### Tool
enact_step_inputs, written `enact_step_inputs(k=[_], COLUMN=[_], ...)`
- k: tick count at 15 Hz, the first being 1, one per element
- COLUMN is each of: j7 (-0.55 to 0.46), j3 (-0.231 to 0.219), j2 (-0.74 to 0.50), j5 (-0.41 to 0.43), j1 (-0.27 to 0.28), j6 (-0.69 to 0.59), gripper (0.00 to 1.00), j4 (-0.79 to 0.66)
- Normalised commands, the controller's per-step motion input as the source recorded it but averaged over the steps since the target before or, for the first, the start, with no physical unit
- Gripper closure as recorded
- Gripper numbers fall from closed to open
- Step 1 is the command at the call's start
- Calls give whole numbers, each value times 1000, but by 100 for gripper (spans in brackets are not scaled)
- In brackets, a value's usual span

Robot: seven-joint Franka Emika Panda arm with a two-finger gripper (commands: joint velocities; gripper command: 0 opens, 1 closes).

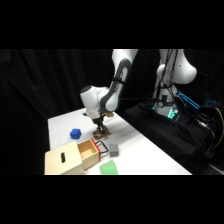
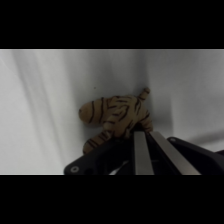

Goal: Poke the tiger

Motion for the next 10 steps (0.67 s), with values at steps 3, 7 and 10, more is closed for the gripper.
enact_step_inputs(k=[3, 7, 10], j7=[-109, -62, -69], j3=[27, -23, -47], j2=[-336, -648, -517], j5=[47, -8, -16], j1=[-22, 25, 19], j6=[-143, -387, -476], gripper=[95, 95, 69], j4=[-144, -217, -41])
